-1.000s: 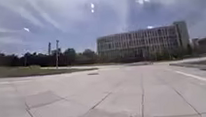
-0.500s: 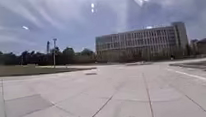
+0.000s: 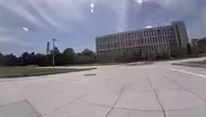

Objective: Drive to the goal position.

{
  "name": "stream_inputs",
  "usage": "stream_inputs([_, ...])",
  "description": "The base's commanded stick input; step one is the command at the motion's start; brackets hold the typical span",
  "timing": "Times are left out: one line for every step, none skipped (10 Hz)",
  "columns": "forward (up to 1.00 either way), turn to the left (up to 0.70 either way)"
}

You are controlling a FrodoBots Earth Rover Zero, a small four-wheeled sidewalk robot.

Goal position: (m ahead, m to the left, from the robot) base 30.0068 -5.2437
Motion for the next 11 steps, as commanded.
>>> stream_inputs([0.7, -0.24])
stream_inputs([0.7, 0.0])
stream_inputs([0.7, 0.0])
stream_inputs([0.7, 0.0])
stream_inputs([0.7, 0.0])
stream_inputs([0.7, 0.0])
stream_inputs([0.7, 0.0])
stream_inputs([0.7, 0.0])
stream_inputs([0.7, 0.0])
stream_inputs([0.7, 0.0])
stream_inputs([0.7, 0.0])
